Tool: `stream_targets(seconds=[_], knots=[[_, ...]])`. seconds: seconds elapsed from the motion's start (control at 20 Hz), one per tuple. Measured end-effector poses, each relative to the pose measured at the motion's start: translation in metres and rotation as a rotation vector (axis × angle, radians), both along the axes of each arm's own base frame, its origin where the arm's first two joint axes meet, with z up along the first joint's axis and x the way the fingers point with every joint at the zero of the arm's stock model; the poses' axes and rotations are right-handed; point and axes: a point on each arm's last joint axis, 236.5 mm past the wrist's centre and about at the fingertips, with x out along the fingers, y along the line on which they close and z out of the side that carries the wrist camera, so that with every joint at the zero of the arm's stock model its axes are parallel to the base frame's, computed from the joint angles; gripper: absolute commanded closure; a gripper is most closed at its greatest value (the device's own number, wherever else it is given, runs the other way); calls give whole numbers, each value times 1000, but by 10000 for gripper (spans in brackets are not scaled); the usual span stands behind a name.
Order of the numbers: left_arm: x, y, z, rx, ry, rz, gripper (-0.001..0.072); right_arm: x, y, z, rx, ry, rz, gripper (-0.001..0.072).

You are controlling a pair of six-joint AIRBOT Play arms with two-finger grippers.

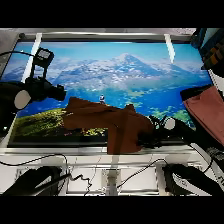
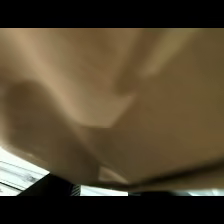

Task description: Fold the clothes and pants, and hang the long-sleeved shirts on hangers.

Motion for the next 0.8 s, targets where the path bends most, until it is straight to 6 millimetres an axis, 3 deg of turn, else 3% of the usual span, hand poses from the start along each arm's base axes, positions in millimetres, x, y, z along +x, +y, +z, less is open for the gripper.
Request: stream_targets(seconds=[0.1, 0.15, 0.35, 0.55, 0.8], knots=[[0, 1, 0, 3, 0, 1, 214, 19, 1, 4, 7, -93, 17, 661], [1, 1, -1, 4, 2, 1, 215, 27, 4, 11, 21, -125, 20, 695], [6, 2, -15, 17, 38, 8, 234, 73, 15, 55, 63, -313, 34, 695], [13, 22, -51, -32, 154, 93, 234, 109, 17, 98, 67, -473, 53, 695], [7, 64, -105, -308, 381, 296, 234, 126, 15, 116, 52, -551, 58, 695]])
